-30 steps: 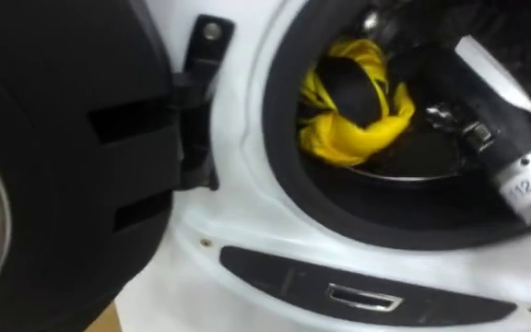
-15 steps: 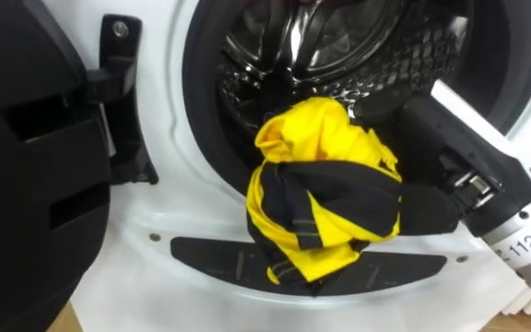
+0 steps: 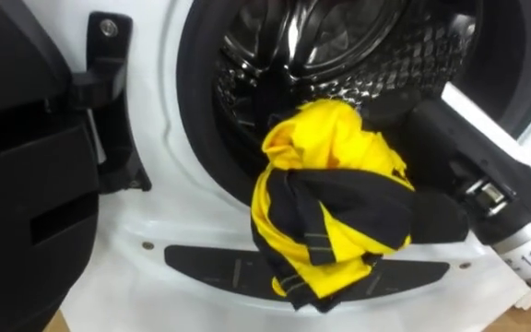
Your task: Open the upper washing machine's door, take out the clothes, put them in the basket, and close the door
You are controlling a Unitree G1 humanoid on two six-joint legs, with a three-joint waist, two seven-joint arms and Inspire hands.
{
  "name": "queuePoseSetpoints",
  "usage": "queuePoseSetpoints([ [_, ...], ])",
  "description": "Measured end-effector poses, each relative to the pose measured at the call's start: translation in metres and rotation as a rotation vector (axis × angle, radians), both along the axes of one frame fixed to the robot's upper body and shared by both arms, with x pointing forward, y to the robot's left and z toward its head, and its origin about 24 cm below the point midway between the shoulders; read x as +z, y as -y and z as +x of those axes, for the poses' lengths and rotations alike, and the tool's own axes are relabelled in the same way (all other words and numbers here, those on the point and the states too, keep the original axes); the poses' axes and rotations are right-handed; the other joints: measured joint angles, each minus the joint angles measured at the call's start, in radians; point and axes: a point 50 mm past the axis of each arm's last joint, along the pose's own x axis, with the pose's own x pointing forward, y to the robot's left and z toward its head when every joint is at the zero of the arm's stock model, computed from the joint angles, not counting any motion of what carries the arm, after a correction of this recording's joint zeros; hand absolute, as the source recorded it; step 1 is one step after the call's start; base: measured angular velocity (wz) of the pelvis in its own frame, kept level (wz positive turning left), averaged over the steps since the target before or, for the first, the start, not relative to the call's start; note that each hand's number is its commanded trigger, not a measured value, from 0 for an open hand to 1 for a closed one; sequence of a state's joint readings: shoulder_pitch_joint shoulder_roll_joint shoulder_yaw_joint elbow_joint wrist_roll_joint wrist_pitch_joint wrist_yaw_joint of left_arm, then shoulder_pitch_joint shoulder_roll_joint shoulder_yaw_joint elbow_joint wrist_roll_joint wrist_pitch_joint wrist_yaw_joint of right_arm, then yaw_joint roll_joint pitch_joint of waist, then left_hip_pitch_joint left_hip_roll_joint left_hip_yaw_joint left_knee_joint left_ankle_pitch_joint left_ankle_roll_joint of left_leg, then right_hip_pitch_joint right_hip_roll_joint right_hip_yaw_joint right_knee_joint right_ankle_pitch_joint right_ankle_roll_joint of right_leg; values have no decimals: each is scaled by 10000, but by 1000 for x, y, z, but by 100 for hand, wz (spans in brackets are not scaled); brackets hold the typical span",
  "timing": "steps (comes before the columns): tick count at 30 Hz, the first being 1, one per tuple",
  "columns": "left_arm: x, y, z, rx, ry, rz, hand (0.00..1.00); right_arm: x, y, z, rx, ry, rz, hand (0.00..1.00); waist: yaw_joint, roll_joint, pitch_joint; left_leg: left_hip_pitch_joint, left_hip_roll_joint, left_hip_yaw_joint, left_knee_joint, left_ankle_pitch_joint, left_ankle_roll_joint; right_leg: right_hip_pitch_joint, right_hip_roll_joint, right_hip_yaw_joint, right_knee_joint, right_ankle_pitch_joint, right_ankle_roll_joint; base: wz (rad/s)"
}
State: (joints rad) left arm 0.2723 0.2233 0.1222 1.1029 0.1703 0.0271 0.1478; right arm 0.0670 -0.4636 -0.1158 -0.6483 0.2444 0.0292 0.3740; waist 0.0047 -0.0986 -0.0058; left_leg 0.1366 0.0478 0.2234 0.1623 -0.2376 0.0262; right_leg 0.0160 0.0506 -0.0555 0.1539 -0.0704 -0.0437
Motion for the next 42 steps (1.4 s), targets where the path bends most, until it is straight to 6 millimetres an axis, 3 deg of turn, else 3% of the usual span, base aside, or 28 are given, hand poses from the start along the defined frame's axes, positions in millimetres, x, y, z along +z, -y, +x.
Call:
queuePoseSetpoints([
  [6,2,-7,3,570,264,140,0,0,15,-16,-247,-118,234,100,-149,23,2,148,111,512,82,-146,-41,-109,77,448,188,21,-25,-22],
  [8,2,-7,5,522,275,132,0,0,20,-18,-267,-164,386,100,-438,81,-1,131,109,657,117,-151,-32,-175,94,621,195,61,-12,-25],
  [11,2,-9,9,300,309,193,0,-6,45,-18,-1531,-496,723,100,-971,176,0,78,131,983,259,-186,-21,-321,166,985,213,103,4,-35],
  [13,2,-8,16,42,361,150,0,-19,70,-19,-2891,-1179,1105,100,-1189,222,59,48,163,1498,280,-189,-42,-590,279,1430,340,208,56,-62],
  [14,2,-8,17,27,409,146,0,-22,75,-20,-3154,-1335,1141,100,-1285,260,50,-14,172,1606,301,-201,-73,-690,290,1488,370,231,79,-64],
  [17,3,-9,19,-50,549,173,0,-31,91,-21,-3953,-1767,1332,100,-1951,340,116,-191,188,2199,337,-174,-126,-1093,446,2011,490,455,103,-71],
  [21,5,-16,20,-120,670,310,0,-41,111,-22,-4962,-2115,2009,100,-2595,205,149,-251,278,3026,375,-207,-170,-1529,756,2813,703,625,36,-62],
  [24,7,-23,17,161,514,436,0,-44,130,-28,-5961,-2123,2542,100,-3018,145,150,-478,300,3123,447,-212,-174,-1760,792,2947,714,661,9,-15],
  [25,8,-26,19,50,497,463,0,-49,136,-29,-6360,-2288,2681,100,-3084,188,106,-592,298,3133,514,-219,-185,-1842,805,2992,721,680,37,0],
  [29,9,-28,26,-120,527,433,0,-74,148,-37,-7118,-3328,2943,100,-2987,208,91,-785,389,3240,709,-298,-202,-1976,827,2946,666,785,57,-5],
  [35,8,-25,31,-506,331,424,0,-121,146,-42,-7644,-4961,3969,100,-2759,397,86,-913,474,3456,770,-350,-185,-2207,908,2958,693,843,-69,-5],
  [37,7,-22,38,-748,336,360,0,-144,145,-44,-7902,-5939,4019,100,-2578,542,113,-1063,497,3496,838,-364,-186,-2346,909,3011,689,863,-90,-7],
  [38,7,-21,40,-808,354,330,0,-148,144,-45,-7935,-6114,4024,100,-2541,595,115,-1135,500,3497,853,-371,-185,-2440,910,3013,697,863,-90,0],
  [40,6,-16,48,-897,515,185,0,-156,141,-40,-7939,-6382,3889,100,-2482,814,210,-1365,471,3495,867,-380,-161,-2659,924,3000,709,875,-72,0],
  [42,5,-13,50,-991,542,108,0,-156,140,-34,-7964,-6325,3837,100,-2441,1016,211,-1523,446,3496,859,-384,-154,-2802,926,2993,681,883,-61,-2],
])
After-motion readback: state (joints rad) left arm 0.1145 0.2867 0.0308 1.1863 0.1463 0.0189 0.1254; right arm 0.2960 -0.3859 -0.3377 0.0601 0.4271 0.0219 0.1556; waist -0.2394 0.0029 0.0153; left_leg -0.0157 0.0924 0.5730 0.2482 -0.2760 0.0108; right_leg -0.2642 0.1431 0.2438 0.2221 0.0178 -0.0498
